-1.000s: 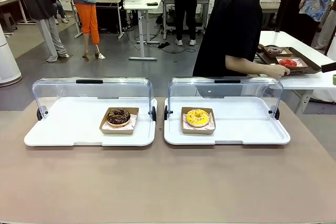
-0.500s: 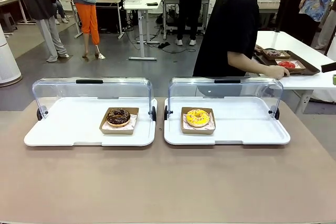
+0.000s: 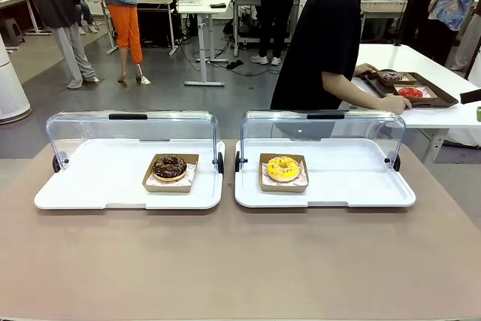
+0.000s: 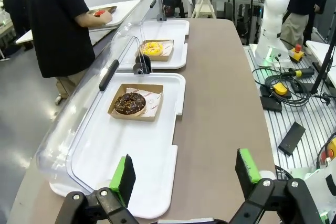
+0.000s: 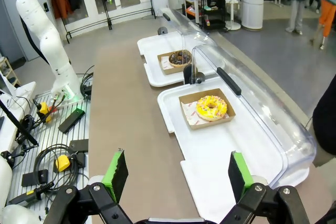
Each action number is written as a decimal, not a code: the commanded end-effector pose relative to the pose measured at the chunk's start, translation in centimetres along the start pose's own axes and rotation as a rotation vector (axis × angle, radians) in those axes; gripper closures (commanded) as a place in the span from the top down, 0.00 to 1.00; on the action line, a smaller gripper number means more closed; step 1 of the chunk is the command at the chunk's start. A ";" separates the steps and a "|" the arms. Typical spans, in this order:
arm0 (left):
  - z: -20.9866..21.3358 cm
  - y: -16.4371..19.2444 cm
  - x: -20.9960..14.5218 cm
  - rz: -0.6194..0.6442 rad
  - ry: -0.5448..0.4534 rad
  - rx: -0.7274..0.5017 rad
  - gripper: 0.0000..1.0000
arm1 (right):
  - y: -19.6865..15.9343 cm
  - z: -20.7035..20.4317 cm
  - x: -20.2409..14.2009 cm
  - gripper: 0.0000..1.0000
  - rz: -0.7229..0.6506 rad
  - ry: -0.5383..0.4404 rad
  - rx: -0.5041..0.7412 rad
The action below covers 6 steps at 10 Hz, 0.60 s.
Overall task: Provide the desired donut to the person.
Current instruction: Place the picked Paper togo box onto the Handle tray extended by the person.
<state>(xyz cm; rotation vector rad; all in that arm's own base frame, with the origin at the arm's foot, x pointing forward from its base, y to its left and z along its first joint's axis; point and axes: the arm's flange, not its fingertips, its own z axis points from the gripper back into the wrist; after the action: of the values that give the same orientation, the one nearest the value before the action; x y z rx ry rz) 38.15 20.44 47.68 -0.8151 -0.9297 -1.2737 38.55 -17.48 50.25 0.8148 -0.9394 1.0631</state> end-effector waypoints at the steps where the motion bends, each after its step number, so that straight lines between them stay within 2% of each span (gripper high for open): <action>1: 0.1 -0.1 -0.2 0.004 -0.002 0.004 1.00 | 0.0 -0.1 -0.1 1.00 -0.001 -0.003 0.001; 6: 0.1 -0.1 -0.2 0.004 -0.002 0.004 1.00 | 0.0 -0.1 -0.1 1.00 -0.001 -0.003 0.001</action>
<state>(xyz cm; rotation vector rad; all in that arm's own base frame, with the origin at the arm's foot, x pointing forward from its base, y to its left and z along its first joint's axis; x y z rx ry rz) 38.19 20.48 47.51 -0.8180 -0.9276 -1.2707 38.55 -17.48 50.25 0.8147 -0.9394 1.0631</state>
